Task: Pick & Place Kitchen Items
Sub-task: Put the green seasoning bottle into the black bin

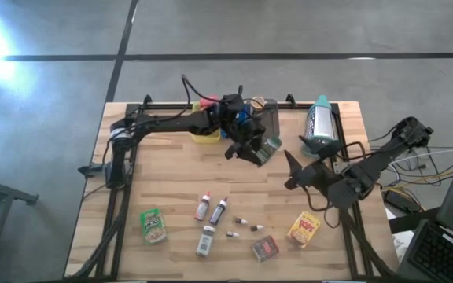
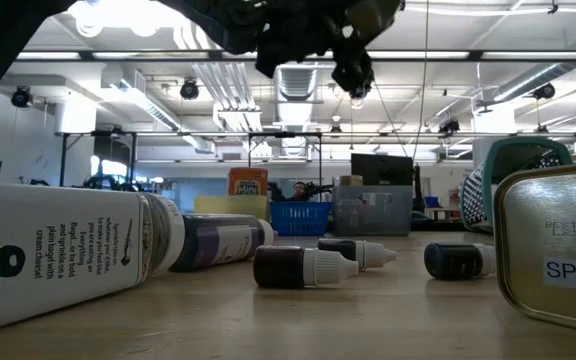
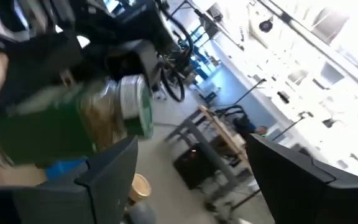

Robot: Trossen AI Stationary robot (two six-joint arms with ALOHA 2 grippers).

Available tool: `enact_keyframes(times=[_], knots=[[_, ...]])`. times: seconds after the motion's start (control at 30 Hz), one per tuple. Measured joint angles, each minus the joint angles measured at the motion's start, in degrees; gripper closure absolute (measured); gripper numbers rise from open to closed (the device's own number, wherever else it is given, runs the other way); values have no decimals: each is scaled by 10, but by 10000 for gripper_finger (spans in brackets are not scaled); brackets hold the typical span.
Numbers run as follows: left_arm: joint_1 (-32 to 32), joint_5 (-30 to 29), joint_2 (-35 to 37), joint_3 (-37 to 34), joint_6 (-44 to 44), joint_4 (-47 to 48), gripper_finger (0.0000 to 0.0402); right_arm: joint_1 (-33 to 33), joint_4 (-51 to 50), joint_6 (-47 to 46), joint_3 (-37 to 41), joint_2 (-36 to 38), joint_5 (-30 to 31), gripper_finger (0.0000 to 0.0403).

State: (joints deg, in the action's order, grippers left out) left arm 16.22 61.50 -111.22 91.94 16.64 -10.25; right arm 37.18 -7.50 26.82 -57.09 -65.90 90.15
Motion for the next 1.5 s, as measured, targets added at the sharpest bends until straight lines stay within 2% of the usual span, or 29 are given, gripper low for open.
enact_keyframes(times=[0.2,0.37,0.63,0.8,0.93,1.1,1.3,1.5], knots=[[5,-79,0,-1,-126,107,194,36,0,-66,0,24,-1,123],[-1,-202,0,-1,-230,179,194,49,0,-110,0,37,-8,133],[-22,-383,0,-2,-324,247,194,48,-1,-188,0,73,-147,149],[-44,-473,0,-2,-375,298,194,47,-55,-272,0,105,-226,157],[-65,-496,4,-2,-419,319,194,32,-148,-372,0,125,-282,164],[-79,-496,22,2,-466,358,194,6,-253,-472,0,130,-330,170],[-80,-527,44,12,-459,384,194,-18,-270,-490,0,118,-367,156],[-83,-559,45,27,-462,416,190,-49,-275,-472,0,110,-399,119]])
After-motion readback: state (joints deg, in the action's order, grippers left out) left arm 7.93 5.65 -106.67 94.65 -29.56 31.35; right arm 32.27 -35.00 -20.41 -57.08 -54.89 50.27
